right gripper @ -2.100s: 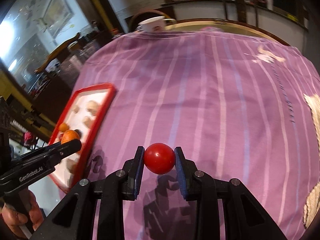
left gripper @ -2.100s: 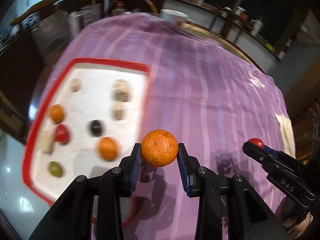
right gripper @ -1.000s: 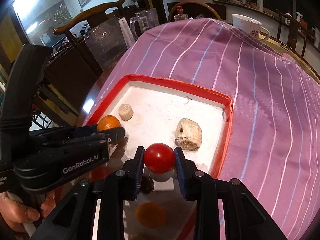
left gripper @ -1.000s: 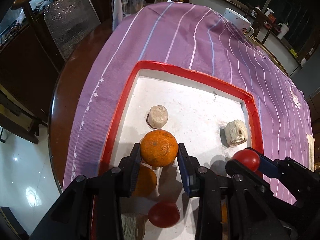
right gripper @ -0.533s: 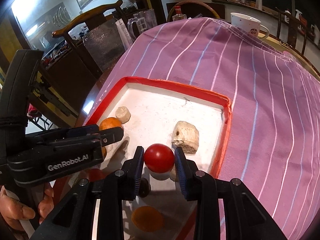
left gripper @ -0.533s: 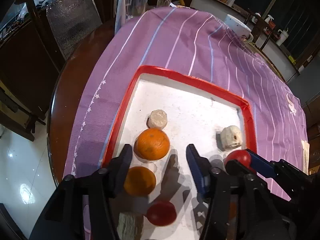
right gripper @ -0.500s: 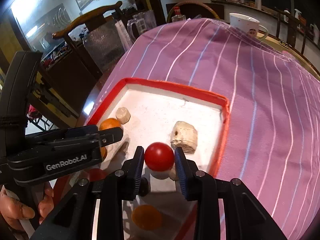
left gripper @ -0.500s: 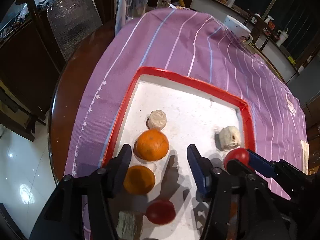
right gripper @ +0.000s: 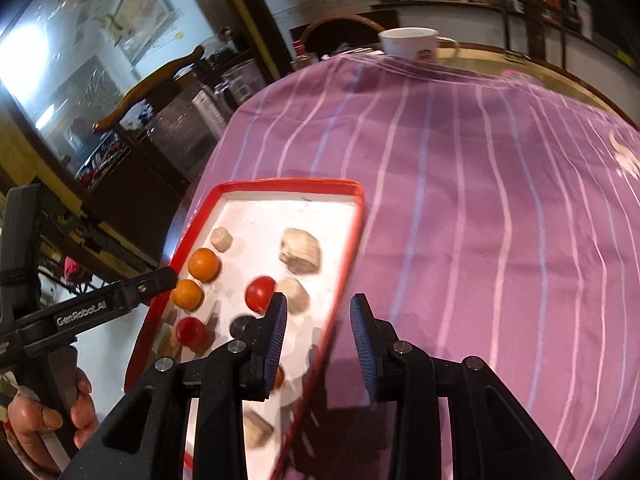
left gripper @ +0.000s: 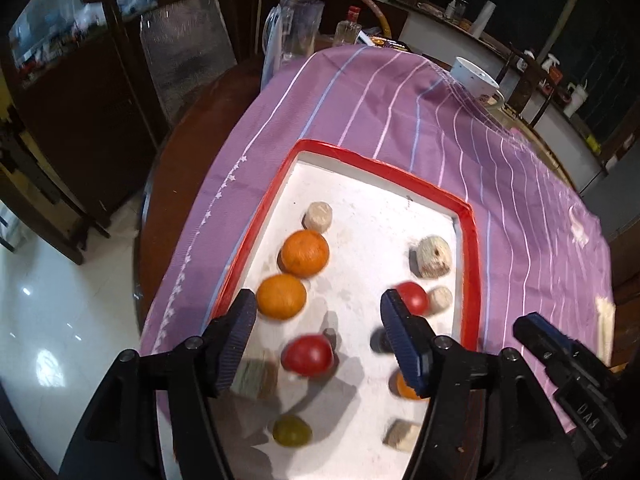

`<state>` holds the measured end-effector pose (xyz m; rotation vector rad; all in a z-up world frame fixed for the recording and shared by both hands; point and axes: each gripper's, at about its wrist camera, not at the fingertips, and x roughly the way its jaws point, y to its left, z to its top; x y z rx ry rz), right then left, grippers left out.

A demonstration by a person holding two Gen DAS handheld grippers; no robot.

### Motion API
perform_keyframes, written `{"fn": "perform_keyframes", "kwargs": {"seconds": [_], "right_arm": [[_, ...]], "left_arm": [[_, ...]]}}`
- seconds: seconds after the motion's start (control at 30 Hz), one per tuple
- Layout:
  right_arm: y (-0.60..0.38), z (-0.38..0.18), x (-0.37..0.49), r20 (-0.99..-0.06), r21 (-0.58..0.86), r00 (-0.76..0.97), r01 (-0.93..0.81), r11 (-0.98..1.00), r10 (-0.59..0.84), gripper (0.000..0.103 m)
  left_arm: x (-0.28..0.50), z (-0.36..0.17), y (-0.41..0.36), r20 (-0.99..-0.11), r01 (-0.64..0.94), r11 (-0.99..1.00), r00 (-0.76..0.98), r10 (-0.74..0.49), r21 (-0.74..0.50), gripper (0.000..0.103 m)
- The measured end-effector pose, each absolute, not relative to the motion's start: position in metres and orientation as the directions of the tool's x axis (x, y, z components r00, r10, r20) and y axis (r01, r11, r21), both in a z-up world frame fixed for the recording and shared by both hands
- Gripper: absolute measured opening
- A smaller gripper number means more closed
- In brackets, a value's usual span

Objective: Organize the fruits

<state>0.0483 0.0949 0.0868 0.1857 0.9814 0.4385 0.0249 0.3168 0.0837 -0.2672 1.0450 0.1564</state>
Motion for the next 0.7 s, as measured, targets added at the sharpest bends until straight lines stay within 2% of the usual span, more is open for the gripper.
{"fn": "perform_keyframes", "kwargs": {"seconds": [0.17, 0.37, 0.7], "right_arm": [[0.065, 0.091, 0.026, -0.762, 0.359, 0.475, -0.256, 0.898, 0.44, 0.037], [0.03, 0.088, 0.0, -0.774, 0.371, 0.455, -0.238, 0.898, 0.44, 0.037], [-0.018, 0.104, -0.023, -0.765, 0.315, 0.505, -0.249, 0.916, 0.401, 0.037]], "left_arm": [[-0.001, 0.101, 0.271, -0.847, -0.241, 0.97, 0.52, 0.113, -0.018, 0.078], [-0.022, 0.115, 0.215, -0.83, -0.194, 0.979, 0.536, 0.155, 0.057, 0.079], [-0.035, 0.129, 0.154, -0.819, -0.157, 0.987, 0.563, 0.113, 0.028, 0.079]]}}
